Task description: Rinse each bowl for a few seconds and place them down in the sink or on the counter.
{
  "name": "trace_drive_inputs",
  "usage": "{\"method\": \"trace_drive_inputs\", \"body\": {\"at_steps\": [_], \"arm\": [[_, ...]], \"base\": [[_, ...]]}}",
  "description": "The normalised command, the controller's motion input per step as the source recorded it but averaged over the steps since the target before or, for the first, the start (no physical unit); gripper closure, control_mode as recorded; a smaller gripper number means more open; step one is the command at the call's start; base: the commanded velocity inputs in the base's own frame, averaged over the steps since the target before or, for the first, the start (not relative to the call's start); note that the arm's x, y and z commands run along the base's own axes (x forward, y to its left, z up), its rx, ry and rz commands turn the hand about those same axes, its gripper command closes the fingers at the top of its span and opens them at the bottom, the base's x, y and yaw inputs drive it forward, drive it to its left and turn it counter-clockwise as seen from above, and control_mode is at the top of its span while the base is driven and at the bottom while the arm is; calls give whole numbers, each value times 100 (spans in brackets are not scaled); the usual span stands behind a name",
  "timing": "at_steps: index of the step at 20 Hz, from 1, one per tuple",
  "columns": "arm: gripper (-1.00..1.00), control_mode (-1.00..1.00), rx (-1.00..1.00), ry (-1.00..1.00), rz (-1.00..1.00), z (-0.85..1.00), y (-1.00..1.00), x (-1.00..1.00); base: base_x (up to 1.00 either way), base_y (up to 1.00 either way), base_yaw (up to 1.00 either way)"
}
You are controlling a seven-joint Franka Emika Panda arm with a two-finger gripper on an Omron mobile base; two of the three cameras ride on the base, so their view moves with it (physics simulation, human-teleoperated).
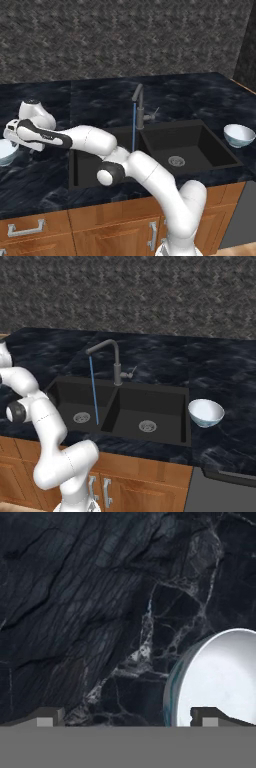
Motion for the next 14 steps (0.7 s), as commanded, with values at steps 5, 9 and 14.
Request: {"method": "trace_drive_inputs", "body": {"at_steps": [5, 9, 14], "arm": [[-100, -100, 0, 5, 0, 9, -3, 0], [-100, -100, 0, 5, 0, 10, 0, 0], [-100, -100, 0, 4, 0, 10, -3, 0]], "base": [[0, 0, 0], [0, 0, 0], [0, 0, 0]]}}
